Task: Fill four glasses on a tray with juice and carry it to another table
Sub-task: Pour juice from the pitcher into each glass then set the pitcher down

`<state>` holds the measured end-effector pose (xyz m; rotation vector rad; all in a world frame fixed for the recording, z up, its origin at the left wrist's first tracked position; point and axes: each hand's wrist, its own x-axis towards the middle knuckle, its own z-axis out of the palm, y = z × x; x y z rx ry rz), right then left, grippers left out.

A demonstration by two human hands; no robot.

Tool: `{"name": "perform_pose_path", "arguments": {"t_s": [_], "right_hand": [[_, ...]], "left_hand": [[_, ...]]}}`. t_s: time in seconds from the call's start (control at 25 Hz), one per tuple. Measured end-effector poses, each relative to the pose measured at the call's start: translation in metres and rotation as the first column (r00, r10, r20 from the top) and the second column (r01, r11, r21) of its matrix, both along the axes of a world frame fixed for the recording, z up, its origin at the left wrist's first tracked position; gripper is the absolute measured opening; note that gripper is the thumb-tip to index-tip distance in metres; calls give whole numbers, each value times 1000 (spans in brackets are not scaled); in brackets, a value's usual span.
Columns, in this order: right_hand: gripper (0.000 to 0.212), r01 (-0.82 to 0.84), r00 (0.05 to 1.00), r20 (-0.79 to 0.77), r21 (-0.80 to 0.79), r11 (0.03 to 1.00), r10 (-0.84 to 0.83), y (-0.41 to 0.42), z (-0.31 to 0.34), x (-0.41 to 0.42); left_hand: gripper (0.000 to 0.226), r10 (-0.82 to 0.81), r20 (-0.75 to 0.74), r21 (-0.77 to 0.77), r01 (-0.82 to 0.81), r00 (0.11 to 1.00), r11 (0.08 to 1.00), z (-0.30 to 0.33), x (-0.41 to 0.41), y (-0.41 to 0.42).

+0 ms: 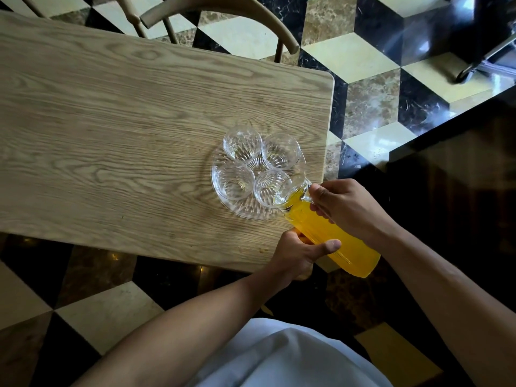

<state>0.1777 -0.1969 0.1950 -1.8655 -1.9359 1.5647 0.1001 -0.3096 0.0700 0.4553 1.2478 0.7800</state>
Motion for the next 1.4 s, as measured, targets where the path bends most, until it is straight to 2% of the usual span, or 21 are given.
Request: {"name": "perform_pose_path", "arguments": {"t_s": [0.24,0.44,0.52,0.68,0.84,1.08,1.4], "right_hand": [[44,-1,999,42,-10,1000,2,1,0,-6],[46,-17,996,84,-18,1000,18,4,3,-13],[47,-14,996,92,-18,1000,16,5,4,-16],[47,4,995,96,-34,999,-1,7,7,-19],[46,9,995,95,-42,999,-5,9,8,-23],[47,1,993,115,-47,999,4,11,8,-27],[47,10,991,132,-47,999,-4,13,7,-30]], "left_hand": [[30,18,41,41,-20,999,999,0,1,-1],[34,66,67,6,-67,996,998,0,4,-1],[40,80,96,-9,-79,992,997,0,5,-1],[67,89,133,-29,-86,987,996,3,7,0],[75,77,142,-12,-76,987,997,6,4,2],[76,49,129,-28,-46,990,999,3,1,1],[76,91,155,-83,-79,984,993,0,6,1]]}}
